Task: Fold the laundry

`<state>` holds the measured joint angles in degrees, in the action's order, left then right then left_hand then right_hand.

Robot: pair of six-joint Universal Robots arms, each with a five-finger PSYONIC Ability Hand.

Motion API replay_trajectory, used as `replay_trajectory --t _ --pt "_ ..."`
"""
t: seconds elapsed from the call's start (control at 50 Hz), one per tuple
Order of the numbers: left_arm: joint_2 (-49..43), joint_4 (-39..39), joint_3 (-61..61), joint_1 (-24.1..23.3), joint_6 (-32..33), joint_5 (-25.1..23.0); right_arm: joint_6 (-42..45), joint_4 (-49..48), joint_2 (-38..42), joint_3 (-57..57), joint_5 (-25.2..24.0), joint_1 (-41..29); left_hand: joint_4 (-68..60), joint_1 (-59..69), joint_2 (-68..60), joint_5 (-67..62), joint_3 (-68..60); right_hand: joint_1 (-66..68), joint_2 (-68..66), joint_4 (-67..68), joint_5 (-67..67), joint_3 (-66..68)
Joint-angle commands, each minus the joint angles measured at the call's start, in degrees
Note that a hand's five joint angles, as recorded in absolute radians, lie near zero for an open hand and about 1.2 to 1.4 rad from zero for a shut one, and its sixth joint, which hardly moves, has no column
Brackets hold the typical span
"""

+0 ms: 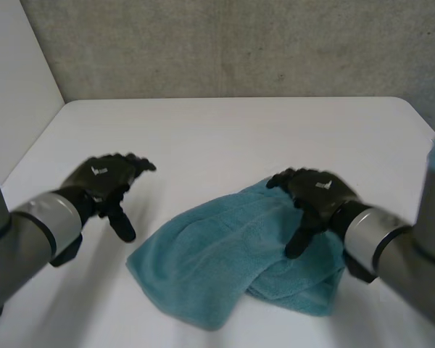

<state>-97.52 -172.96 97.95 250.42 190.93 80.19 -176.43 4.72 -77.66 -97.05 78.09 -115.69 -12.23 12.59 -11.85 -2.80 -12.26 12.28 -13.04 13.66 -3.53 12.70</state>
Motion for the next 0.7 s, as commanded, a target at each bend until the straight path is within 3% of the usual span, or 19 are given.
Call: replay_trajectory --t 0.02,0.08,0.12,0.14,0.16,0.2,0.34,0.48,0.7 --pt "0.7 -2.8 6.5 0.3 0.1 -3.6 -1.1 -6.4 6.7 -2.9 0.3 -4.4 2.2 -2.5 1.8 2.8 2.2 4.5 -3.8 3.2 -3.3 4.1" --pt "0.8 -2.7 8.2 0.5 0.1 -4.1 -1.3 -6.8 9.7 -2.7 0.4 -5.3 2.2 -2.5 1.8 2.8 2.2 12.6 -11.8 11.2 -11.4 12.2" --pt "0.8 -2.7 8.9 0.8 0.2 -4.2 -1.5 -8.4 10.5 -2.3 0.7 -5.3 2.2 -2.5 1.8 2.8 2.2 39.5 -38.8 38.2 -38.3 39.1" --pt "0.8 -2.7 9.8 1.1 0.2 -4.2 -1.5 -8.4 10.5 -2.3 0.8 -5.3 2.2 -2.5 1.8 2.8 2.2 39.7 -38.9 38.3 -38.4 39.3" --pt "0.8 -2.7 9.8 1.1 0.2 -4.2 -1.5 -10.4 10.4 -1.7 1.0 -4.8 2.2 -2.5 1.8 2.8 2.2 63.3 -62.6 62.0 -62.1 62.9" --pt "0.9 -2.7 10.5 1.6 0.3 -4.2 -1.5 -13.2 10.2 -1.2 1.6 -4.6 2.2 -2.5 1.8 2.8 2.2 67.7 -66.9 66.3 -66.4 67.3" --pt "0.8 -2.7 11.7 1.9 0.3 -4.3 -1.3 -19.2 6.0 2.6 7.2 -4.4 2.2 -2.5 1.8 2.8 2.2 67.7 -67.0 66.3 -66.5 67.3" --pt "0.1 -4.2 12.4 1.2 0.2 -4.2 -1.5 -16.6 5.9 5.6 7.5 -4.2 2.2 -2.5 1.8 2.8 2.2 67.7 -67.0 66.3 -66.5 67.3" --pt "-5.1 -12.9 11.4 0.2 -0.5 -3.7 -1.6 -15.7 6.8 5.9 7.3 -4.4 1.7 -2.0 1.3 2.3 1.7 67.7 -67.0 66.3 -66.5 67.3"
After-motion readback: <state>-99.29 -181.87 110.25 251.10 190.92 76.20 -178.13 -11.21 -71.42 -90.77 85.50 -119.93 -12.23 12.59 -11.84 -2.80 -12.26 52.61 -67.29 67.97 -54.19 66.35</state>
